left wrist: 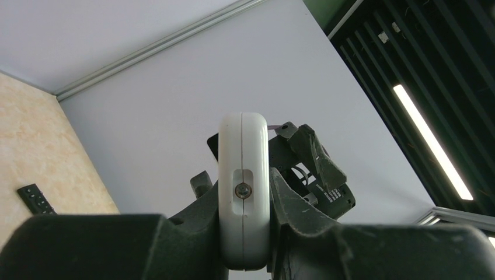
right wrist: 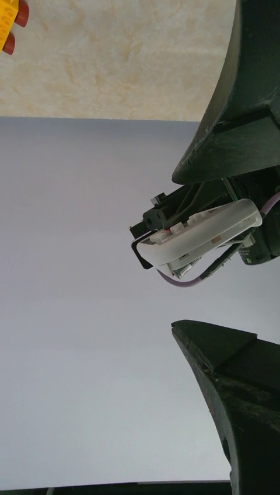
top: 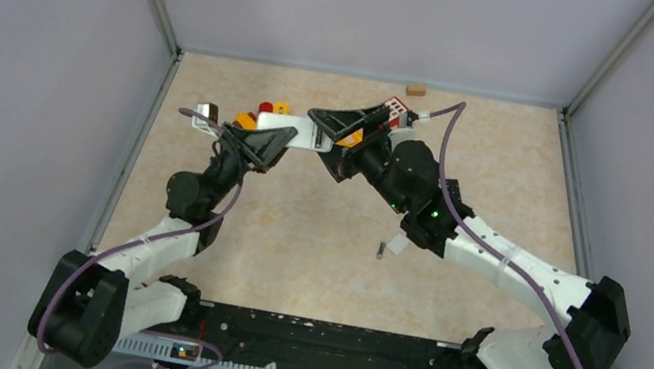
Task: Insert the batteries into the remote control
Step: Load the battery into the remote control.
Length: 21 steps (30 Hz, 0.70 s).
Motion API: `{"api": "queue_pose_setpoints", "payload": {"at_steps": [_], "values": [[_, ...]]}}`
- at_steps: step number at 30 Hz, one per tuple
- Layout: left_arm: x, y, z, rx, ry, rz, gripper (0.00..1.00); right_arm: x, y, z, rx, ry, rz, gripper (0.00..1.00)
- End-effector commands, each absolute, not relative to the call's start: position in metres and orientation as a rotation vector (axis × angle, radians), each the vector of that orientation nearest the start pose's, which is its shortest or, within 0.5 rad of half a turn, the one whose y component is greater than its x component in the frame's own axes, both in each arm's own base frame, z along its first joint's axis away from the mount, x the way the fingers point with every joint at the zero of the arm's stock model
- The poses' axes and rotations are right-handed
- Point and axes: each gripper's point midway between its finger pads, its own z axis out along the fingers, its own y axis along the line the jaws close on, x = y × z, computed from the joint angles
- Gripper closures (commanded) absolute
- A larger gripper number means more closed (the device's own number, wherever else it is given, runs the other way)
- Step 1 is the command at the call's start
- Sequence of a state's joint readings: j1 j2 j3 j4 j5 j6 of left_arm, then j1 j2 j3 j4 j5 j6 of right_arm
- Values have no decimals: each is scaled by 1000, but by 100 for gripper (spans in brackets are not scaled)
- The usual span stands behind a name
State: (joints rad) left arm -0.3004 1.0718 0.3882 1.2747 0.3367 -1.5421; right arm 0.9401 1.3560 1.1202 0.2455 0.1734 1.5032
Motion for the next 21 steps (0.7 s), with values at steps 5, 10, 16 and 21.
{"api": "queue_pose_setpoints", "payload": {"at_steps": [5,10,16,21], "values": [[253,-183,374,-269,1066,-1828,100,272,372,411,697,1624,1781,23],[253,-182,373,-268,1066,-1827,100,272,373,411,700,1618,1797,34],[250,-182,374,-260,1054,-1831,100,272,372,411,702,1598,1840,49],[250,-182,374,-259,1054,-1833,100,272,371,410,706,1601,1845,53]]}}
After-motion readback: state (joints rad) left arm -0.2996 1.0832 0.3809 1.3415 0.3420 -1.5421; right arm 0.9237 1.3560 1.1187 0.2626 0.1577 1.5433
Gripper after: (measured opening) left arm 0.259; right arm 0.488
